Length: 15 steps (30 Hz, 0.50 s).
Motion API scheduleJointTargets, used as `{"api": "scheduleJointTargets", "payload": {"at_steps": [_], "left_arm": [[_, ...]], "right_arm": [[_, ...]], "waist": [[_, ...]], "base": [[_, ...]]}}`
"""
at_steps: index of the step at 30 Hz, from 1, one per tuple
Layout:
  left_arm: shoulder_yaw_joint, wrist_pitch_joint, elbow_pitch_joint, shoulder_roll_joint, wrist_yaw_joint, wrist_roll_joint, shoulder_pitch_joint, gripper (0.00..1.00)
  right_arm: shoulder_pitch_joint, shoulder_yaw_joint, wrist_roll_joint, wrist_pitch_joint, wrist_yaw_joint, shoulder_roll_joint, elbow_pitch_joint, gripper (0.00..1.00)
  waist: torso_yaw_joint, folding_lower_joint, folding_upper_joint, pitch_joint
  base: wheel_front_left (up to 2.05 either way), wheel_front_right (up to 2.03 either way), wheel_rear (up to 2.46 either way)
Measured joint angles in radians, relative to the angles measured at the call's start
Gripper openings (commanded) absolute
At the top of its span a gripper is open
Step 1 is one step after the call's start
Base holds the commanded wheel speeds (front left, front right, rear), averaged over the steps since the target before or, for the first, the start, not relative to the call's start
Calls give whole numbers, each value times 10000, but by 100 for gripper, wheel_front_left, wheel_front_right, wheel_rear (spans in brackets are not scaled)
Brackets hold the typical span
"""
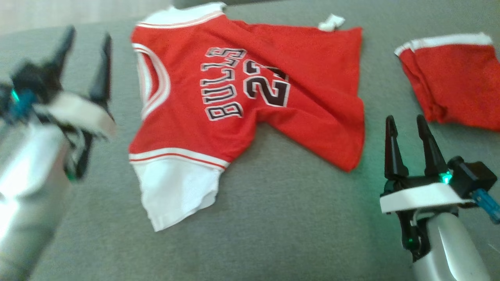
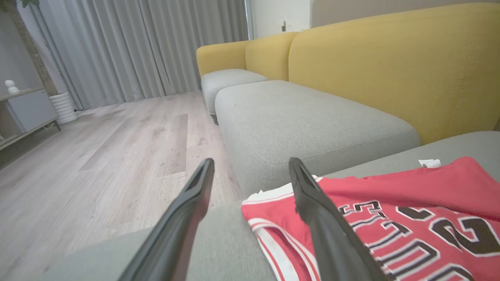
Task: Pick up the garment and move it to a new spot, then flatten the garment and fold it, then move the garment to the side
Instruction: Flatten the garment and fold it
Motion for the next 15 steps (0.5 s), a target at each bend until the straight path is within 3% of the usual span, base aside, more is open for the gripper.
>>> {"api": "scheduleJointTargets", "payload": {"at_steps": [4, 10, 15], "left_arm": [[600, 2, -2023, -29, 844, 132, 2348, 100], [1131, 2, -3833, -299, 1896, 938, 4745, 100], [1521, 2, -4454, -880, 2169, 1634, 5910, 100]], "right_arm": [[288, -197, -23, 2, 0, 0, 115, 100], [651, -313, 65, 2, 0, 2, 176, 100], [821, -399, 77, 2, 0, 4, 374, 100]], "waist": [[708, -1, 0, -595], [1399, 0, 0, -1077], [1783, 1, 0, -1178]], "base": [[0, 0, 0], [0, 0, 0], [0, 0, 0]]}}
